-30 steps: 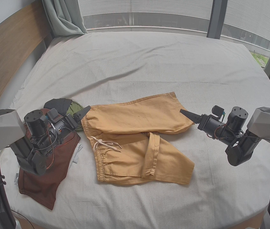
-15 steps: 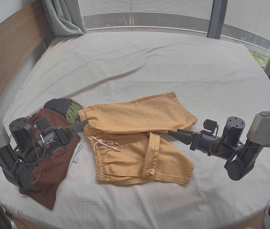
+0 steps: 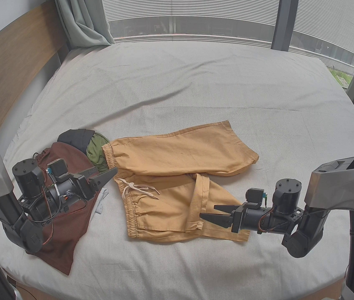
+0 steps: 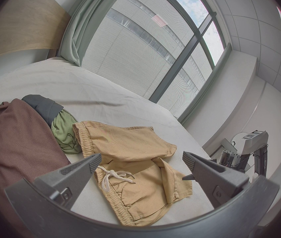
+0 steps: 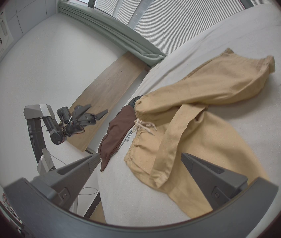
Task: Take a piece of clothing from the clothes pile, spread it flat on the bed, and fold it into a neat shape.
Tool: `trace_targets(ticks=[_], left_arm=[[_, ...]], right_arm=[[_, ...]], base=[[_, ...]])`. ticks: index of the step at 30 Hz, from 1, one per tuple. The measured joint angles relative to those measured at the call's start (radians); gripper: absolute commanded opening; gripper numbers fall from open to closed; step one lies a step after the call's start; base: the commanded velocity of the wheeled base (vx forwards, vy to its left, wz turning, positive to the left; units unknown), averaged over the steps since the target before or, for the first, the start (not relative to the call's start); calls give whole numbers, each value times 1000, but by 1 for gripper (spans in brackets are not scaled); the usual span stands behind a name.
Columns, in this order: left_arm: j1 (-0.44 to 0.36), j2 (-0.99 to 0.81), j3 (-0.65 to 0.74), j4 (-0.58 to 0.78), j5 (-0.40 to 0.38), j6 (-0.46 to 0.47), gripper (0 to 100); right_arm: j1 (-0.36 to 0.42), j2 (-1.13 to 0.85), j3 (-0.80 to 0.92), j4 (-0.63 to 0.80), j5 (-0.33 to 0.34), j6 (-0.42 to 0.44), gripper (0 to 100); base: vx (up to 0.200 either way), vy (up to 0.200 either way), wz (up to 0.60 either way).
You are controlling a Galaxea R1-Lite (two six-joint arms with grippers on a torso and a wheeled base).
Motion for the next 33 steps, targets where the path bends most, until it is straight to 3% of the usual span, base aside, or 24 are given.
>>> trace_targets(ticks=[15, 33], left_arm=[[-1, 19, 6, 1, 0, 33, 100], [-1, 26, 5, 0, 1, 41, 100]], right_arm=[[40, 106, -40, 1, -5, 2, 100], [82, 177, -108, -2, -82, 6, 100]], base=[[0, 0, 0], [0, 0, 0]])
